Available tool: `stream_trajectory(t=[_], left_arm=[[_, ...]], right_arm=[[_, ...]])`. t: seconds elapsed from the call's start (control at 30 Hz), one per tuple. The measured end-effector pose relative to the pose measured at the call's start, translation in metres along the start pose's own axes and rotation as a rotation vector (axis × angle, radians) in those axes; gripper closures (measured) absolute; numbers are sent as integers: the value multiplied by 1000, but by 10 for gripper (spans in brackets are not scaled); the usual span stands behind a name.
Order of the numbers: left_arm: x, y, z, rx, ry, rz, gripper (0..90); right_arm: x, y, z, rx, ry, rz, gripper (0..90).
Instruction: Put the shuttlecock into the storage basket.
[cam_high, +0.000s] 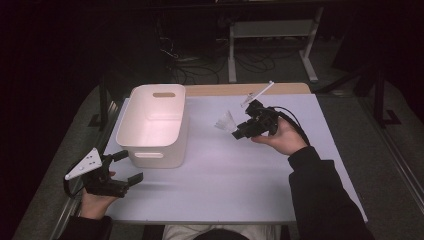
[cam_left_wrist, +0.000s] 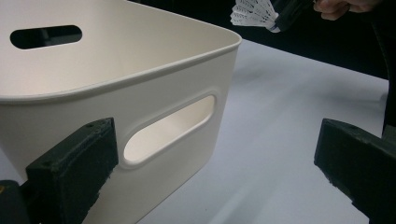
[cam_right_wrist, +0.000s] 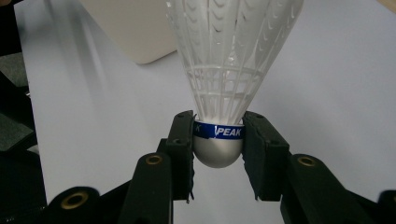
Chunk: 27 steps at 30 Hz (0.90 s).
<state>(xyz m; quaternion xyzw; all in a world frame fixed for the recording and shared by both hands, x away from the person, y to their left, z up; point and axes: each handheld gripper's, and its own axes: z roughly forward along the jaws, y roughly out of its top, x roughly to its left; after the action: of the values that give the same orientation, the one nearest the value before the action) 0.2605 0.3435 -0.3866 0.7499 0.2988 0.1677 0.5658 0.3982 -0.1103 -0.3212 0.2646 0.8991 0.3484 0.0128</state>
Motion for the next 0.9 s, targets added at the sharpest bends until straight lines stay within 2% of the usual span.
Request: stream_trajectory(t=[0.9], left_arm=[[0, 0, -1, -1, 0, 3, 0]], right_arm=[[13, 43, 7, -23, 30, -47, 639]])
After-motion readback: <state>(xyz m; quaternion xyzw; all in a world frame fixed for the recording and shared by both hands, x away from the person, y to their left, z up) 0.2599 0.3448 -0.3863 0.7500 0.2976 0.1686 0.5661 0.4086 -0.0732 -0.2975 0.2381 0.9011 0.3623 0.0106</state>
